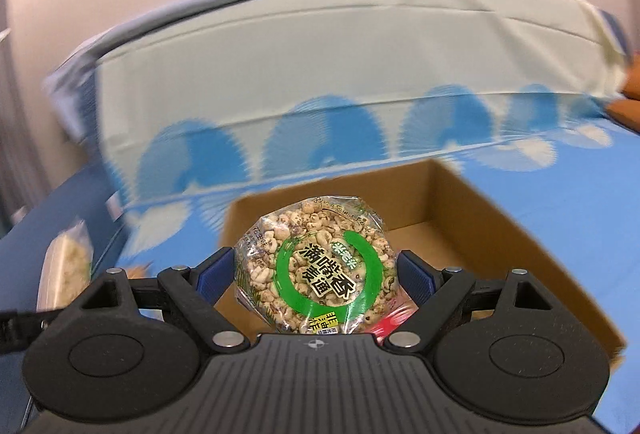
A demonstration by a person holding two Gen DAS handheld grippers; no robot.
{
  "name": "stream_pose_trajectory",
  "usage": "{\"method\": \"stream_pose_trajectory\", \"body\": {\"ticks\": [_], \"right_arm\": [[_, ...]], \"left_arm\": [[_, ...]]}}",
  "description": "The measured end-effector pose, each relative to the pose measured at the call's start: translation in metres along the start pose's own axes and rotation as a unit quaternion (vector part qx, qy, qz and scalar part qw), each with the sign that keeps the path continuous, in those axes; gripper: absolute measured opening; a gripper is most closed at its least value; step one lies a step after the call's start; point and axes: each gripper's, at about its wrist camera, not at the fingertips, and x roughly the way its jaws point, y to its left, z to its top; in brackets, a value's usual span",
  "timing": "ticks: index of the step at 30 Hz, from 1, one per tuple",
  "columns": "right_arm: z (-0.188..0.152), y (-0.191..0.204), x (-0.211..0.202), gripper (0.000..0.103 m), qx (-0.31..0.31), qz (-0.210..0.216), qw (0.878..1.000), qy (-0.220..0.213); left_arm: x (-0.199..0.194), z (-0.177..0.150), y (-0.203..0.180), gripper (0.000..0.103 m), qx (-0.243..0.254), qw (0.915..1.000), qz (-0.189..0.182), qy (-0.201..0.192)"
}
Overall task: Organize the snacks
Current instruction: 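Open both tools over the cardboard box to drop the snacks, then grasp the yellow cartoon snack bar with the left tool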
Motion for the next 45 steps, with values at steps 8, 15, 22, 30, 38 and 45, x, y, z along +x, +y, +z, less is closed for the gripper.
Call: {"method": "stream_pose_trajectory", "body": {"ticks": [8, 15, 22, 30, 38, 45], "right_arm": [[0.007, -0.044, 0.003, 0.091, 0.054, -0.065, 0.996, -0.024], [0.003, -0.051, 0.018, 0.096, 0.049, -0.101, 0.994, 0.001], [-0.002, -0.037, 0.022, 0.096, 0.022, -0.095, 0.995, 0.009], [-0.008, -0.013, 0.013, 0.081, -0.018, -0.063, 0.998, -0.012], [-0.017, 0.016, -0.001, 0.049, -0.035, 0.029, 0.999, -0.029], [-0.031, 0.059, -0.005, 0.05, -0.104, 0.122, 0.987, -0.019]], "left_arm": [[0.035, 0.018, -0.058, 0.04, 0.034, 0.9982, -0.049, -0.011], [0.034, 0.017, -0.069, 0.054, 0.044, 0.9966, -0.054, -0.043], [-0.005, -0.011, 0.001, 0.038, 0.055, 0.9944, 0.004, -0.09], [-0.021, -0.027, 0.118, 0.006, 0.063, 0.9924, 0.091, -0.054], [-0.001, -0.029, 0.178, 0.007, -0.02, 0.9971, 0.073, -0.013], [0.04, -0.027, 0.183, 0.011, -0.037, 0.9982, 0.04, 0.025]]}}
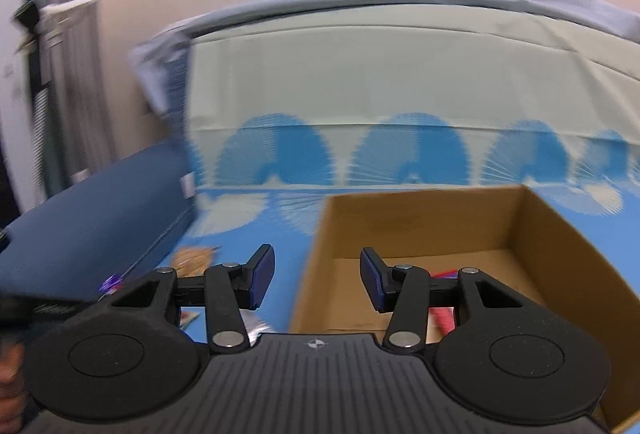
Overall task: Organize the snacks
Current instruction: 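Grasp the yellow cartoon snack bar with the left tool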
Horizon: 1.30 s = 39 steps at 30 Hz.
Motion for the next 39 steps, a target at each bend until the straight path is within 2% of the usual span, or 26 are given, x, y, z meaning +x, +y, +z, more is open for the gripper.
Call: {"method": "stream_pose_trajectory", "body": {"ticks": [2, 4, 7, 10, 11, 12, 13, 15, 19, 22, 25, 28, 31, 37, 39], "right_arm": [[-0.002, 0.011, 0.002, 0.051, -0.016, 0.021, 1.0, 0.006], [-0.003, 0.019, 0.003, 0.054, -0.028, 0.034, 0.999, 0.013], [-0.007, 0.029, 0.006, 0.056, -0.041, 0.049, 0.998, 0.026], [-0.011, 0.037, 0.008, 0.059, -0.055, 0.056, 0.996, 0.033], [-0.012, 0.039, 0.009, 0.06, -0.059, 0.058, 0.996, 0.037], [-0.013, 0.042, 0.01, 0.06, -0.062, 0.06, 0.996, 0.04], [-0.014, 0.044, 0.012, 0.062, -0.064, 0.06, 0.995, 0.043], [-0.017, 0.05, 0.014, 0.062, -0.071, 0.059, 0.994, 0.05], [-0.025, 0.065, 0.013, 0.062, -0.094, 0.066, 0.992, 0.059], [-0.026, 0.078, 0.012, 0.062, -0.112, 0.07, 0.989, 0.063], [-0.017, 0.092, 0.021, 0.061, -0.111, 0.053, 0.99, 0.076], [-0.002, 0.106, 0.048, 0.06, -0.09, 0.04, 0.99, 0.098], [0.005, 0.114, 0.092, 0.06, -0.061, 0.021, 0.988, 0.138], [-0.007, 0.126, 0.179, 0.06, -0.067, -0.024, 0.977, 0.203], [-0.017, 0.123, 0.204, 0.064, -0.069, -0.038, 0.971, 0.227]], "left_arm": [[0.014, -0.001, 0.0, 0.014, -0.004, 0.9999, 0.0, 0.01], [0.029, -0.004, -0.001, 0.034, 0.0, 0.9996, 0.012, 0.024], [0.047, -0.007, -0.004, 0.037, 0.012, 0.9988, 0.022, 0.043], [0.06, -0.01, -0.009, 0.037, 0.031, 0.9975, 0.028, 0.056], [0.065, -0.013, -0.009, 0.034, 0.036, 0.9965, 0.033, 0.068], [0.07, -0.015, -0.009, 0.025, 0.039, 0.9953, 0.037, 0.081], [0.073, -0.017, -0.008, 0.02, 0.04, 0.9944, 0.041, 0.089], [0.069, -0.018, -0.004, 0.015, 0.035, 0.9952, 0.038, 0.083], [0.058, -0.012, 0.007, 0.015, -0.001, 0.9975, 0.02, 0.067], [0.057, -0.011, 0.014, 0.015, -0.017, 0.9972, 0.014, 0.071], [0.058, -0.011, 0.021, 0.015, -0.042, 0.9956, 0.016, 0.082], [0.06, -0.011, 0.033, 0.015, -0.079, 0.9924, 0.019, 0.093], [0.059, -0.01, 0.033, 0.015, -0.077, 0.9924, 0.018, 0.094], [0.059, -0.008, 0.035, 0.015, -0.089, 0.9915, 0.015, 0.094], [0.059, -0.008, 0.036, 0.015, -0.089, 0.9914, 0.016, 0.095]]}}
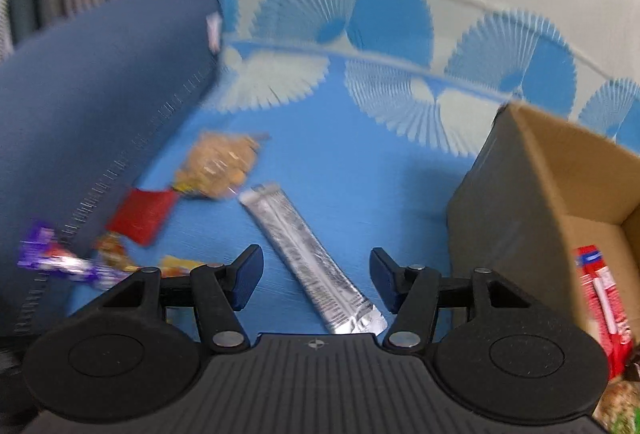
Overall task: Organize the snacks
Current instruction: 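Grasp the yellow cartoon snack bar with the left tool, then grasp the silver foil bar with the right tool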
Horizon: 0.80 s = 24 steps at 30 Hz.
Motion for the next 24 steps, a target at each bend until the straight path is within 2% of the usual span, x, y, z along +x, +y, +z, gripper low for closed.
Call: {"method": "stream_pose_trajectory", "body": {"ticks": [4, 7, 9, 10, 11, 13, 16, 17, 18, 24], "right_arm": [[-0.007, -0.011, 0.035, 0.072, 0.013, -0.014, 0.999, 0.03], [-0.015, -0.013, 0.05, 0.071, 0.01, -0.001, 0.999, 0.047], [-0.016, -0.01, 0.049, 0.057, 0.002, 0.011, 0.999, 0.039], [-0.017, -0.009, 0.047, 0.038, -0.003, 0.026, 0.999, 0.033], [-0.018, -0.005, 0.043, 0.029, -0.016, 0.035, 0.999, 0.025], [-0.025, 0.001, 0.037, 0.024, -0.033, 0.032, 0.999, 0.016], [-0.029, 0.0, 0.026, 0.018, -0.022, 0.042, 0.999, 0.012], [-0.031, 0.0, 0.019, 0.006, -0.019, 0.039, 0.999, 0.009], [-0.032, -0.001, 0.014, 0.004, -0.015, 0.039, 0.999, 0.008], [-0.055, -0.005, -0.021, 0.004, 0.003, 0.035, 0.999, 0.021]], "left_arm": [[0.0, 0.0, -0.001, 0.015, 0.001, 1.0, 0.0, 0.0], [0.001, 0.001, -0.001, 0.015, 0.002, 1.0, 0.0, -0.001], [0.001, 0.001, -0.001, 0.015, 0.002, 1.0, 0.0, -0.001], [0.002, 0.001, -0.001, 0.015, 0.003, 1.0, -0.001, -0.001], [0.002, 0.001, -0.002, 0.015, 0.003, 1.0, -0.001, -0.001], [0.001, 0.001, -0.001, 0.015, 0.003, 1.0, -0.001, -0.002], [0.0, 0.0, -0.002, 0.015, 0.003, 1.0, -0.004, -0.007], [-0.001, 0.0, -0.001, 0.015, 0.002, 0.9999, -0.005, -0.009], [-0.002, 0.0, -0.001, 0.015, 0.002, 0.9999, -0.007, -0.011], [-0.008, -0.001, -0.002, 0.015, -0.003, 0.9996, -0.017, -0.023]]}}
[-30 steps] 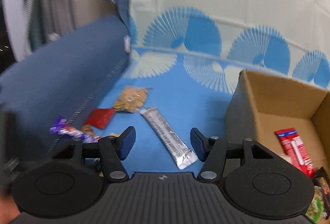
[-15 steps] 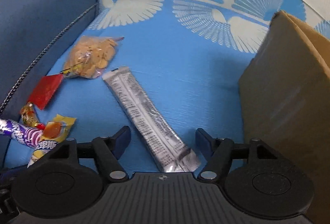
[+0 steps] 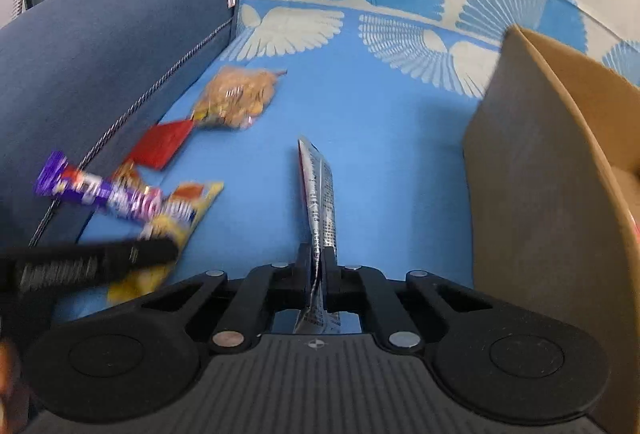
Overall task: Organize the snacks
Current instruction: 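Grasp the silver foil bar with the right tool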
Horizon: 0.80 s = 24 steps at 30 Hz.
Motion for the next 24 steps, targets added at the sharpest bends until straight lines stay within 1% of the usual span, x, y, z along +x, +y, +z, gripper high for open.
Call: {"method": "stream_pose_trajectory", "body": {"ticks": [5, 7, 9, 10, 11, 12, 14, 15, 17, 20, 22, 24], "right_arm": [[-0.028, 0.002, -0.028, 0.004, -0.004, 0.001, 1.0, 0.0], [-0.035, 0.003, -0.041, 0.004, -0.012, 0.01, 1.0, -0.001], [-0.042, 0.003, -0.057, 0.004, -0.027, 0.019, 0.999, -0.004], [-0.045, 0.003, -0.065, 0.004, -0.034, 0.02, 0.999, -0.007], [-0.047, 0.003, -0.072, 0.003, -0.043, 0.021, 0.999, -0.007], [-0.052, 0.003, -0.08, 0.003, -0.058, 0.021, 0.998, -0.008], [-0.062, 0.005, -0.094, 0.003, -0.08, 0.02, 0.997, -0.011], [-0.07, 0.008, -0.099, 0.003, -0.096, 0.021, 0.995, -0.008], [-0.087, 0.012, -0.108, 0.003, -0.124, 0.023, 0.992, -0.01], [-0.103, 0.014, -0.107, 0.004, -0.122, 0.043, 0.992, 0.001], [-0.108, 0.017, -0.101, 0.004, -0.124, 0.069, 0.99, 0.02], [-0.111, 0.017, -0.1, 0.012, -0.111, 0.09, 0.989, 0.023]], "left_arm": [[-0.01, -0.001, -0.001, 0.015, -0.002, 0.9997, -0.014, -0.018], [-0.015, 0.0, -0.001, 0.015, 0.001, 0.9995, -0.018, -0.025], [-0.018, 0.0, -0.001, 0.015, 0.0, 0.9995, -0.02, -0.024], [-0.02, 0.0, 0.0, 0.015, -0.008, 0.9995, -0.024, -0.019], [-0.02, 0.0, 0.003, 0.015, -0.023, 0.9992, -0.032, -0.004], [-0.019, 0.0, 0.006, 0.015, -0.037, 0.9984, -0.037, 0.02], [-0.019, -0.003, 0.002, 0.015, -0.031, 0.9964, -0.032, 0.072], [-0.022, -0.006, 0.0, 0.015, -0.024, 0.9953, -0.024, 0.09], [-0.034, -0.009, -0.007, 0.015, 0.0, 0.9949, -0.014, 0.1], [-0.05, -0.016, -0.013, 0.015, 0.027, 0.9939, -0.015, 0.106], [-0.057, -0.022, -0.01, 0.015, 0.023, 0.9925, -0.029, 0.117], [-0.063, -0.026, -0.005, 0.015, 0.014, 0.9918, -0.045, 0.119]]}}
